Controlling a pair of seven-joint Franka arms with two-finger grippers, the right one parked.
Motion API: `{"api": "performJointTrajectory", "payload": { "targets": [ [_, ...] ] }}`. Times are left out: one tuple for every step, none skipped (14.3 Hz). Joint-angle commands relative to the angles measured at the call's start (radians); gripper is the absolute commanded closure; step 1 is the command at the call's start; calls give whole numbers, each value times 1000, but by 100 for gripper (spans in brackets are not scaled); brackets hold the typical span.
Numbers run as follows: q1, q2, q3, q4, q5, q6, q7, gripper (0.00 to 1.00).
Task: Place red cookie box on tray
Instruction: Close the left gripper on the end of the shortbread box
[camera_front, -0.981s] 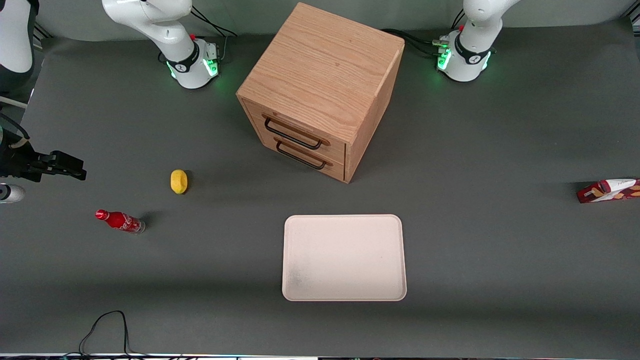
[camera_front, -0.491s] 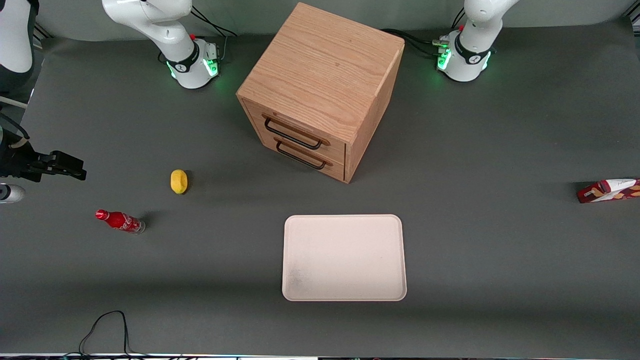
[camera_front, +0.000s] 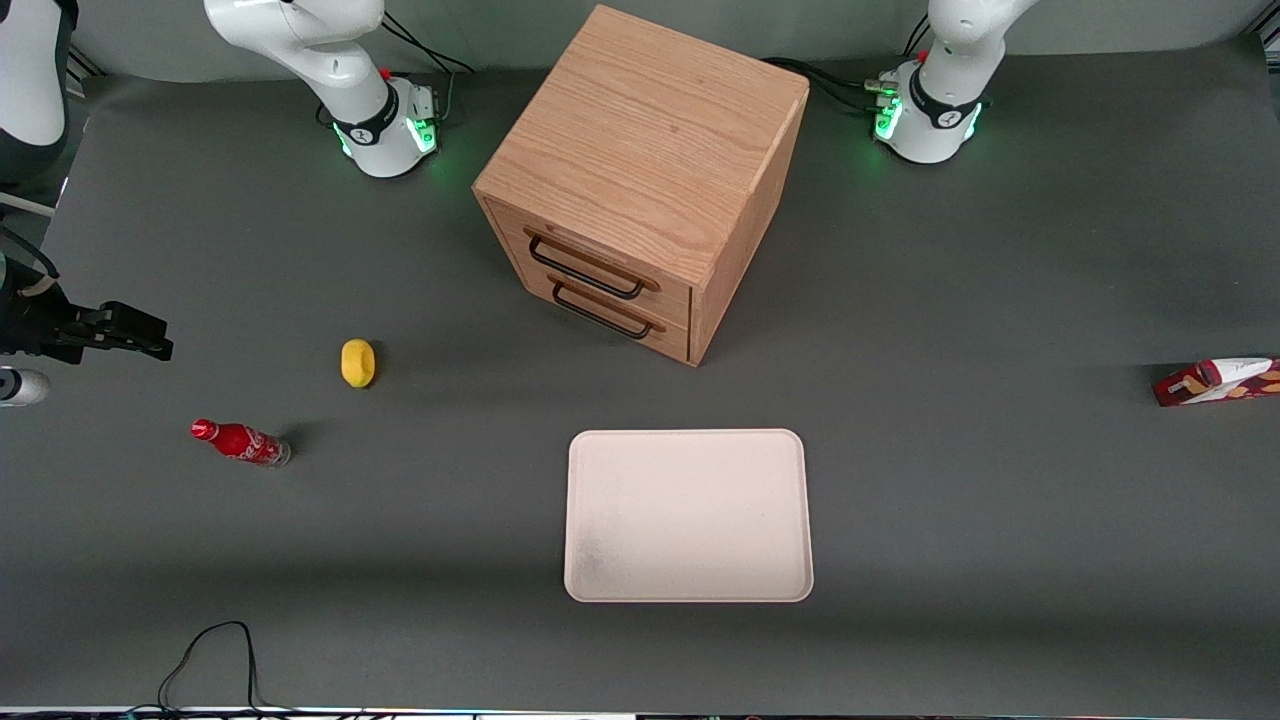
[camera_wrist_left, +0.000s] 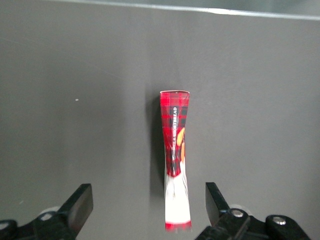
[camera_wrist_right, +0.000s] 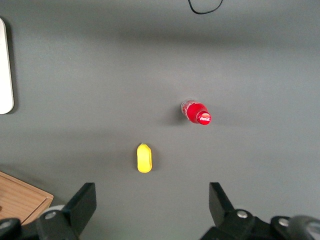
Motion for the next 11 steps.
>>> {"api": "performJointTrajectory", "payload": {
  "targets": [
    [-8, 72, -10, -5, 11, 77, -14, 0],
    [-14, 95, -11, -5, 11, 102, -14, 0],
    [-14, 109, -16, -7, 8, 120, -14, 0],
    [-20, 126, -18, -7, 4, 138, -14, 0],
    [-28, 143, -18, -10, 2, 163, -14, 0],
    [-31, 161, -18, -11, 1, 187, -14, 0],
    [-32, 177, -19, -13, 1, 203, -14, 0],
    [-32, 186, -24, -22, 1, 217, -14, 0],
    [-29, 188, -24, -36, 1, 243, -14, 0],
    [-29, 189, -25, -55, 1, 269, -13, 0],
    [-32, 191, -25, -71, 1, 289, -14, 0]
  ]
}}
